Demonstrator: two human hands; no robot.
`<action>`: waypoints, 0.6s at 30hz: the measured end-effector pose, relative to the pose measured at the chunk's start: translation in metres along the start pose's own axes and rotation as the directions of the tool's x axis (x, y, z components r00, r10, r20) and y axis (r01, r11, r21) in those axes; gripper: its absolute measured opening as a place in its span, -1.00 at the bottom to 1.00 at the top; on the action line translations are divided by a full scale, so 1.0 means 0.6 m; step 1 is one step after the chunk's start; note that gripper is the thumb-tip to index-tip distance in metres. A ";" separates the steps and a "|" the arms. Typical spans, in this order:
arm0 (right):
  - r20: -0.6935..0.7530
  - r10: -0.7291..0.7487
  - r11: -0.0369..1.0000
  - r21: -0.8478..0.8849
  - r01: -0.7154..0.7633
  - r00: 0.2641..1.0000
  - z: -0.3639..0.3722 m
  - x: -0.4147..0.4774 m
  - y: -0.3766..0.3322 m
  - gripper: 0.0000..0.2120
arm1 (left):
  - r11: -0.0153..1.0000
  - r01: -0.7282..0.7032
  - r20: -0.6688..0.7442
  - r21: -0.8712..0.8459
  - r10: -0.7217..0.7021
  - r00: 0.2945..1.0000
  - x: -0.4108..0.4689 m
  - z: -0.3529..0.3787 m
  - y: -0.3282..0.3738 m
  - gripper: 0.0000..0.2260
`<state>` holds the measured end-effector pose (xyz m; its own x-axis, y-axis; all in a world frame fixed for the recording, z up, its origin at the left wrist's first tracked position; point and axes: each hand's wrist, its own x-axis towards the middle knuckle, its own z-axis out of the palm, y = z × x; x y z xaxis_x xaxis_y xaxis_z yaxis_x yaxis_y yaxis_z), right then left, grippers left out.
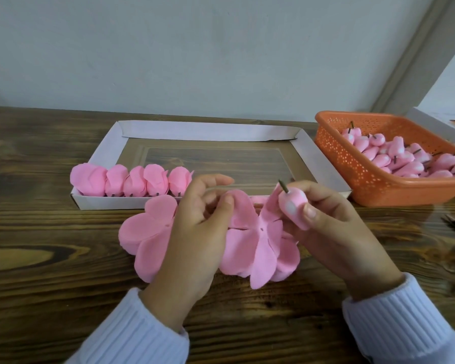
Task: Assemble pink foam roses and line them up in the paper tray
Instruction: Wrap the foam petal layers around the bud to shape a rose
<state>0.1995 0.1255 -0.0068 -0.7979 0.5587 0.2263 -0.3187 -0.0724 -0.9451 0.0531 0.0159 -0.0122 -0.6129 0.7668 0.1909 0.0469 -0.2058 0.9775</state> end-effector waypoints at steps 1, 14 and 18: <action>0.007 0.005 1.000 0.002 -0.005 1.000 0.002 0.000 0.000 -0.65 | 1.000 0.006 -0.007 0.001 -0.006 1.000 0.000 0.001 0.000 -0.75; -0.205 -0.187 0.975 -0.162 0.155 0.961 0.007 0.000 0.003 -0.63 | 0.623 0.570 0.442 -0.535 -0.369 0.818 0.001 0.003 0.000 -0.83; -0.223 -0.199 0.959 -0.244 0.143 0.954 0.006 -0.002 0.005 -0.72 | 0.547 0.607 0.444 -0.576 -0.413 0.795 0.004 0.002 0.002 -0.79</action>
<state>0.1976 0.1217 -0.0092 -0.5835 0.7321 0.3516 -0.2951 0.2122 -0.9316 0.0527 0.0185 -0.0102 -0.1563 0.9646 -0.2123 -0.8008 0.0021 0.5989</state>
